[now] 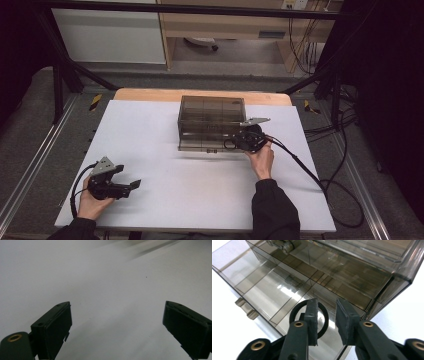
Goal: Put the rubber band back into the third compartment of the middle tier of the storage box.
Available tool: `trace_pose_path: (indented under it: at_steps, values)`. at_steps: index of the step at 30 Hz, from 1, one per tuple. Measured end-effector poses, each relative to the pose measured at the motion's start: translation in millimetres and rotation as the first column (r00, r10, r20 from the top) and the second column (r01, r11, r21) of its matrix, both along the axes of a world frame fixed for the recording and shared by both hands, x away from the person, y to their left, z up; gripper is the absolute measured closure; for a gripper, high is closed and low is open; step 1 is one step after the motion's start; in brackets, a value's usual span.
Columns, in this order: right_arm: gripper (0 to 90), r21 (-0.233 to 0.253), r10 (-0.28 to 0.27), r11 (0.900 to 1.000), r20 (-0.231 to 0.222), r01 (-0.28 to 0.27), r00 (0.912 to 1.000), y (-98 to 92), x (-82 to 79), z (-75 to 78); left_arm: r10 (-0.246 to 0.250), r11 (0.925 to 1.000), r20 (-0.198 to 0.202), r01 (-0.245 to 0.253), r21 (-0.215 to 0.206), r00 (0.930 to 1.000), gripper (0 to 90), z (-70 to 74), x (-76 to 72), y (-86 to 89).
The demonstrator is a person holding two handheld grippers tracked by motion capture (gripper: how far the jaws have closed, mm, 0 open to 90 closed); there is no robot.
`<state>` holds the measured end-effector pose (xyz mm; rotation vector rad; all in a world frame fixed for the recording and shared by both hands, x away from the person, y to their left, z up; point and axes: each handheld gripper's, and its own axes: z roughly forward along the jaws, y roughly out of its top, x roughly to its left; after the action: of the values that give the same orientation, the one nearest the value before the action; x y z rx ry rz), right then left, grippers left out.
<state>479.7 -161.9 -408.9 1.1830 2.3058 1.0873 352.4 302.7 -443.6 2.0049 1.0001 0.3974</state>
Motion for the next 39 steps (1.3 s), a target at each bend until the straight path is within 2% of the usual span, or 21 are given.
trace_pose_path:
  at_steps: [7,13,26,28,31,35,37,39]
  values:
    - [58.3,0.032,0.006,0.999,0.002,-0.006,1.0,-3.6,-5.4,8.6,0.001,1.0,-0.001,-0.001,0.0,1.0,8.2,0.0,0.0,0.1]
    - [46.6,0.037,0.009,0.999,0.018,-0.009,0.9998,-8.3,-12.9,17.9,0.002,1.0,-0.001,-0.002,0.0,1.0,8.2,0.0,0.1,0.2]
    - [14.5,0.041,0.003,0.999,0.061,-0.006,0.9981,-18.1,-30.0,33.8,0.002,1.0,-0.002,-0.002,0.0,1.0,8.2,0.0,0.2,0.1]
    - [11.7,0.045,0.008,0.999,0.056,-0.011,0.9984,-19.6,-31.3,34.9,0.002,1.0,-0.002,-0.002,0.0,1.0,8.2,0.1,0.1,0.1]
    - [9.3,0.089,0.015,0.996,0.055,-0.02,0.9984,-23.9,-34.2,34.6,0.003,1.0,-0.001,-0.003,-0.003,1.0,8.2,0.3,0.0,0.2]
    - [4.0,0.105,0.022,0.994,0.028,-0.025,0.9994,-32.3,-37.9,32.8,0.002,1.0,-0.001,-0.002,-0.001,1.0,8.2,0.3,0.2,0.0]
    - [3.2,0.112,0.027,0.993,0.005,-0.027,0.9996,-37.3,-41.1,31.7,0.004,1.0,0.0,-0.004,-0.003,1.0,8.1,0.2,0.1,-0.5]
    - [2.7,0.128,0.031,0.991,0.002,-0.031,0.9995,-41.4,-44.4,30.9,0.004,1.0,0.0,-0.004,-0.003,1.0,8.1,0.2,0.2,-0.7]
